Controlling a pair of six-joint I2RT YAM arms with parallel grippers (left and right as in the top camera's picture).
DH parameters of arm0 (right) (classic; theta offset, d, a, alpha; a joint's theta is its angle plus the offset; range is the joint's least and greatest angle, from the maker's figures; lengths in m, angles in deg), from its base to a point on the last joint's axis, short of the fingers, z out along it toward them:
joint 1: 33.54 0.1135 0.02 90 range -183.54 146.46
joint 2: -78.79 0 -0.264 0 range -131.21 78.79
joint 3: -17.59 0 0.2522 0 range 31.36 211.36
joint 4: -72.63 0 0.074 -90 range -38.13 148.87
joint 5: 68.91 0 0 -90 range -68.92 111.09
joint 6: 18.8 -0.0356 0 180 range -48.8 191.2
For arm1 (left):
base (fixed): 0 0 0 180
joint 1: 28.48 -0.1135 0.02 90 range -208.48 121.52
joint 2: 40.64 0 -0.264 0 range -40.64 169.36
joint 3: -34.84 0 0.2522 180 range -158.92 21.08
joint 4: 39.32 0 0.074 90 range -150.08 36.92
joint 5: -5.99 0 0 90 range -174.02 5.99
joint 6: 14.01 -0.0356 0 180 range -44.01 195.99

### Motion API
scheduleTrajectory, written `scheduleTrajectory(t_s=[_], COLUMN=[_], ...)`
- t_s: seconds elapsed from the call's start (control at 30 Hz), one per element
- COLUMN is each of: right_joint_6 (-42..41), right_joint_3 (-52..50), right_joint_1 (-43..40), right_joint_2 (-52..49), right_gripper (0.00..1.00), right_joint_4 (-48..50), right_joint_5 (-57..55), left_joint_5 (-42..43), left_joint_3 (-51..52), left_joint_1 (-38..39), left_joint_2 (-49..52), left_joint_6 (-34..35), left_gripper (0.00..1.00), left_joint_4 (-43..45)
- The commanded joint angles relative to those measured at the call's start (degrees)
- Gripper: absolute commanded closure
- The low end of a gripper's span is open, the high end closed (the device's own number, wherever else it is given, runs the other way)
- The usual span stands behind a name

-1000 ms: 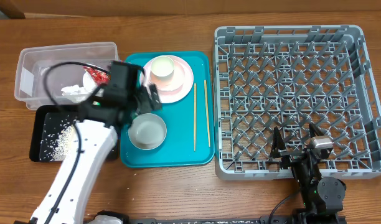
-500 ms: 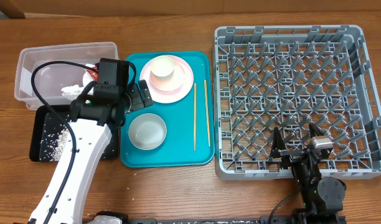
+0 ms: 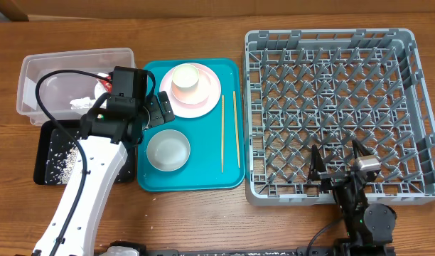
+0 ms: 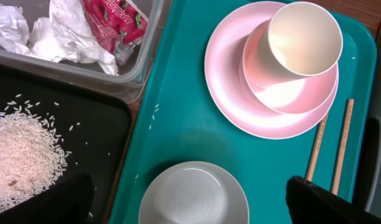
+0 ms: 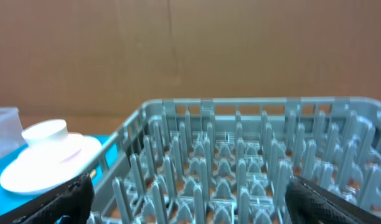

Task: Sort waste into correct bins and load items into the dishwasher
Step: 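Move the right gripper from the rack over the teal tray chopsticks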

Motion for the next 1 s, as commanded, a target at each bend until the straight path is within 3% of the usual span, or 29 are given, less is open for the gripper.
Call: scheduleTrajectory(t_s=[0.0, 0.27, 0.57, 0.8, 0.97], right_joint_6=[0.2, -5.7, -6.9, -10.4, -12.9], right_joint_3=[-0.6, 0.3, 17.1, 42.2, 61.7], right_joint_1=[0.2, 0.2, 0.2, 0.2, 0.3], right_joint_2=[0.5, 0.5, -4.4, -25.4, -44.9], right_gripper=[0.00, 0.00, 0.00, 0.00, 0.00], right_joint_4=[2.1, 6.4, -5.2, -23.6, -36.7], right_joint_5=[1.5, 11.3, 8.1, 4.7, 17.1], left_joint_5=[-1.0, -1.0, -1.0, -1.0, -1.0], left_joint_3=[-0.7, -0.7, -0.7, -0.7, -0.7], left_joint_1=[-0.1, -0.1, -0.1, -0.1, -0.1], left_joint_2=[-0.6, -0.6, -0.6, -0.6, -0.6], left_joint_6=[-1.3, -1.3, -1.3, -1.3, -1.3], left_gripper=[0.00, 0.00, 0.00, 0.00, 0.00], left_joint_4=[0.1, 0.1, 0.1, 0.1, 0.1])
